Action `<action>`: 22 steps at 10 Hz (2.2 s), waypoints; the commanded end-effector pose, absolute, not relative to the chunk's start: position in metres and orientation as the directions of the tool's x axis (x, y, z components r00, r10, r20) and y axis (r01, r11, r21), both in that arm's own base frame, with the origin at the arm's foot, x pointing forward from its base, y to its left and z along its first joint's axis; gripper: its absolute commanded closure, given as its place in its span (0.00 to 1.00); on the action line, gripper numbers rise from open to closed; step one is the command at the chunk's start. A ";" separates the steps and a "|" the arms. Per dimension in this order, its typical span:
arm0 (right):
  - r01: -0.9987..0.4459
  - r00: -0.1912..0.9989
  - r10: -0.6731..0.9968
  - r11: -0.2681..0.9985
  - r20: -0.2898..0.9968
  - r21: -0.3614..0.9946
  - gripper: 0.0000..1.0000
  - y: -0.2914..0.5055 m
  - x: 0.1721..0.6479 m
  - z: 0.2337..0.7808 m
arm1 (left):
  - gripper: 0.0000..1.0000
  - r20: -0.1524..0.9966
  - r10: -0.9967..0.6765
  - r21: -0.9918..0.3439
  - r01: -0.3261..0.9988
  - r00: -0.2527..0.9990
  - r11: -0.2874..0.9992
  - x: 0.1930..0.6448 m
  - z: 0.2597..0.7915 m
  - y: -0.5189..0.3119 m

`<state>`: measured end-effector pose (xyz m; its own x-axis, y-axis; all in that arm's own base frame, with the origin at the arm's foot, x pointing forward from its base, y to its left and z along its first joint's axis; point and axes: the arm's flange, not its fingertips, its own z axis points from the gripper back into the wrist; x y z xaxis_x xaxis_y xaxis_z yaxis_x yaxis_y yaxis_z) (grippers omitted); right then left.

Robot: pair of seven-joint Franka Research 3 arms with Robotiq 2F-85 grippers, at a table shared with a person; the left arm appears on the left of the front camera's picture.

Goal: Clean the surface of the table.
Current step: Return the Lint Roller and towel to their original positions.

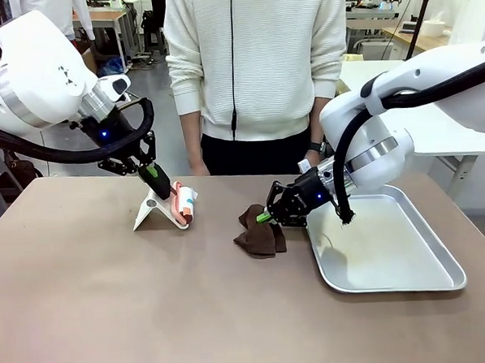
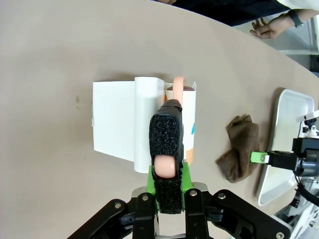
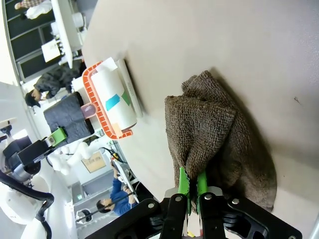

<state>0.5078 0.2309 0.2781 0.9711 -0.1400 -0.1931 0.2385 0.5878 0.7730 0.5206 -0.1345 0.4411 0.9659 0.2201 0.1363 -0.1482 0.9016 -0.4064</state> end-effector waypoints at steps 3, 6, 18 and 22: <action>0.234 0.972 -0.122 0.595 -0.201 0.769 0.94 0.231 0.513 0.279 | 0.79 0.133 0.235 -0.394 -0.166 0.963 0.904 0.526 0.435 -0.128; 0.232 0.972 -0.112 0.594 -0.206 0.770 0.94 0.232 0.513 0.278 | 0.79 0.122 0.245 -0.404 -0.177 0.962 0.898 0.527 0.429 -0.123; 0.257 0.964 -0.104 0.592 -0.244 0.764 0.13 0.231 0.515 0.276 | 0.00 0.123 0.292 -0.431 -0.214 0.948 0.876 0.523 0.432 -0.119; 0.257 0.964 -0.106 0.600 -0.243 0.757 0.00 0.230 0.515 0.277 | 0.00 0.127 0.283 -0.451 -0.198 0.951 0.870 0.513 0.437 -0.116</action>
<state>0.5064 0.2298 0.2732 0.9695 -0.1091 -0.2193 0.2409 0.5872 0.7728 0.5232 -0.1196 0.4355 0.9546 0.2704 0.1248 -0.1947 0.8837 -0.4255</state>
